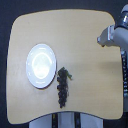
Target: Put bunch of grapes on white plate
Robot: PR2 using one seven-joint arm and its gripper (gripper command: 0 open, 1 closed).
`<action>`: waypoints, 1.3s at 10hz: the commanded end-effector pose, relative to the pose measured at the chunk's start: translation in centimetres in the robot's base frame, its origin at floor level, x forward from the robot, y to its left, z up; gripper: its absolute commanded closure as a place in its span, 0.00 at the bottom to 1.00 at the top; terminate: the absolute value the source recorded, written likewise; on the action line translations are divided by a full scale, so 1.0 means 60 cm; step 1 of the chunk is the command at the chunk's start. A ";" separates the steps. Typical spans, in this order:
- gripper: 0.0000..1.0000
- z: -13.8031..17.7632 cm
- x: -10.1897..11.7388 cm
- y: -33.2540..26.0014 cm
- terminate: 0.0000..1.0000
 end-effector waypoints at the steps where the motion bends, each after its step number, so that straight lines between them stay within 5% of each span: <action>1: 0.00 -0.048 -0.006 0.162 0.00; 6: 0.00 -0.141 -0.101 0.352 0.00; 13: 0.00 -0.228 -0.159 0.387 0.00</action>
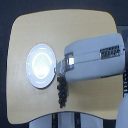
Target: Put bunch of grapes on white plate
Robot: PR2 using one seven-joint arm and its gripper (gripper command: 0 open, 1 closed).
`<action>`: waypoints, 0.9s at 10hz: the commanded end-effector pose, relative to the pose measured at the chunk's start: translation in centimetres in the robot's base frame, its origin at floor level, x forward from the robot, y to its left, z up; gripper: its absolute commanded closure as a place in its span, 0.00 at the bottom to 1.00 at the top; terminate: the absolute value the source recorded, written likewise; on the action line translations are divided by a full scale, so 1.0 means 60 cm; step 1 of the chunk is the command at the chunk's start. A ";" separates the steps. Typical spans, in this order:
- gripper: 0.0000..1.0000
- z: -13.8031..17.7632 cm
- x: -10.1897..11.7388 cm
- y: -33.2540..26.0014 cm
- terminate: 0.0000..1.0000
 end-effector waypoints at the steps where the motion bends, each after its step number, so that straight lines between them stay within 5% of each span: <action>1: 0.00 -0.077 -0.029 0.028 0.00; 9: 0.00 -0.119 -0.027 0.029 0.00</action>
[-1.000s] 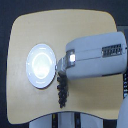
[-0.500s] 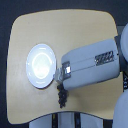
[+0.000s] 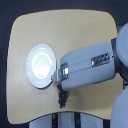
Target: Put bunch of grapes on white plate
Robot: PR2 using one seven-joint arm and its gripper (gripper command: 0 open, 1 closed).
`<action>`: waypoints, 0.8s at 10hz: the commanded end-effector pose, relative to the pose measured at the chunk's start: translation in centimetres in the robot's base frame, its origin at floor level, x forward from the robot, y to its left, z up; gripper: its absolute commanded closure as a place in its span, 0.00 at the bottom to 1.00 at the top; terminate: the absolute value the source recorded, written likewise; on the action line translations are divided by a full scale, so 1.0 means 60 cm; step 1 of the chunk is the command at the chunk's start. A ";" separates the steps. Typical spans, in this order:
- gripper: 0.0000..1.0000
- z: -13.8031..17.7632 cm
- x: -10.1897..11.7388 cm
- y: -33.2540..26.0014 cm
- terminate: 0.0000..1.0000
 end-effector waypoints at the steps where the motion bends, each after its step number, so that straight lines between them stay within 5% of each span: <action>1: 0.00 -0.015 -0.012 -0.010 0.00; 4: 0.00 -0.015 -0.021 -0.021 0.00; 5: 1.00 -0.014 -0.017 -0.018 0.00; 8: 1.00 -0.014 0.002 -0.009 0.00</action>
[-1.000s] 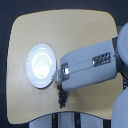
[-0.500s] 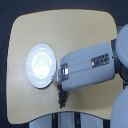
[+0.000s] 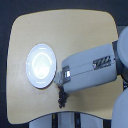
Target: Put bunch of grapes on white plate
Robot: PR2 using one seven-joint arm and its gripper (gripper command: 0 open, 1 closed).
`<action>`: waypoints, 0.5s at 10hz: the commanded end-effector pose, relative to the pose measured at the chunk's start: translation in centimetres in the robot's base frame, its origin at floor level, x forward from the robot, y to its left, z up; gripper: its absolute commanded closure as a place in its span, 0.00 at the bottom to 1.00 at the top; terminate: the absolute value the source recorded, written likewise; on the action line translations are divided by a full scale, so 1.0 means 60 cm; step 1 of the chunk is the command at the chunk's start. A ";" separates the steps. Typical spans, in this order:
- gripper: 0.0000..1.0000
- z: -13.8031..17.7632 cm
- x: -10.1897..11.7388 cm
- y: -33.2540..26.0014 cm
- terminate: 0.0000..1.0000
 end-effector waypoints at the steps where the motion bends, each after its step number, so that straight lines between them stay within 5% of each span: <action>1: 1.00 -0.001 0.017 0.010 0.00; 5: 1.00 -0.013 0.024 0.018 0.00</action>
